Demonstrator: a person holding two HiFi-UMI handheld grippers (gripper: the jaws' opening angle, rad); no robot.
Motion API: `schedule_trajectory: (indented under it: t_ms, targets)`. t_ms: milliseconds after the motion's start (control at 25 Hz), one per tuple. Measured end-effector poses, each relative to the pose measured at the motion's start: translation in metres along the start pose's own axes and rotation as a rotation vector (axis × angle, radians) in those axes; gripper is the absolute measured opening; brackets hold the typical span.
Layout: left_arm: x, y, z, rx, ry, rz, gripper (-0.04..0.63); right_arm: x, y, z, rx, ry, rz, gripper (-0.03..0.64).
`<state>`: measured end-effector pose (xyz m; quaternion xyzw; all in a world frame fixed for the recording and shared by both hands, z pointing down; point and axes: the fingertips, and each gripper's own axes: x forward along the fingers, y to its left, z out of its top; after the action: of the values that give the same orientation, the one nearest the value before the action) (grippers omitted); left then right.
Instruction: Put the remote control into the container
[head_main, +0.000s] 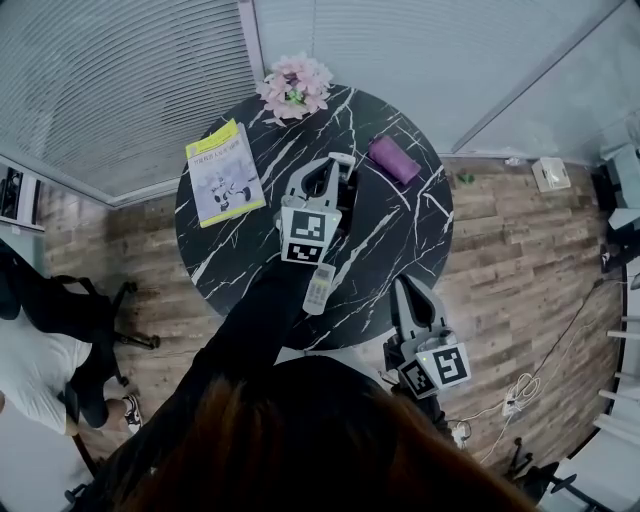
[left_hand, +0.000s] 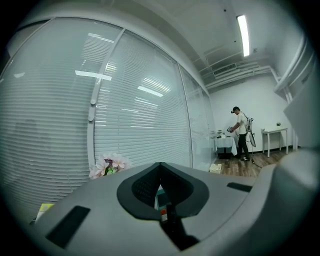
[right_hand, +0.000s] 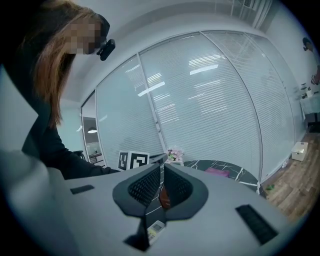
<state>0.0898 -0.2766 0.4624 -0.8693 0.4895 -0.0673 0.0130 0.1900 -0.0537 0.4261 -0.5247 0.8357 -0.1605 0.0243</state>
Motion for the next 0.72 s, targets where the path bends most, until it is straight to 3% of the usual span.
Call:
schedule_trajectory:
  t_ms: [400,560,720]
  targets:
    - [-0.049,0.024,0.043,-0.035,-0.091,-0.013,0.009,0.011,0.009,0.004,-0.011,-0.019,0.034,0.032]
    - [-0.081,0.026,0.053,-0.046,-0.105,-0.056,0.009,0.016,0.011,0.008,-0.015,-0.031,0.046,0.032]
    - [-0.110,0.021,0.054,-0.006,-0.095,-0.122,0.009,0.020,0.014,0.012,-0.020,-0.049,0.057,0.032]
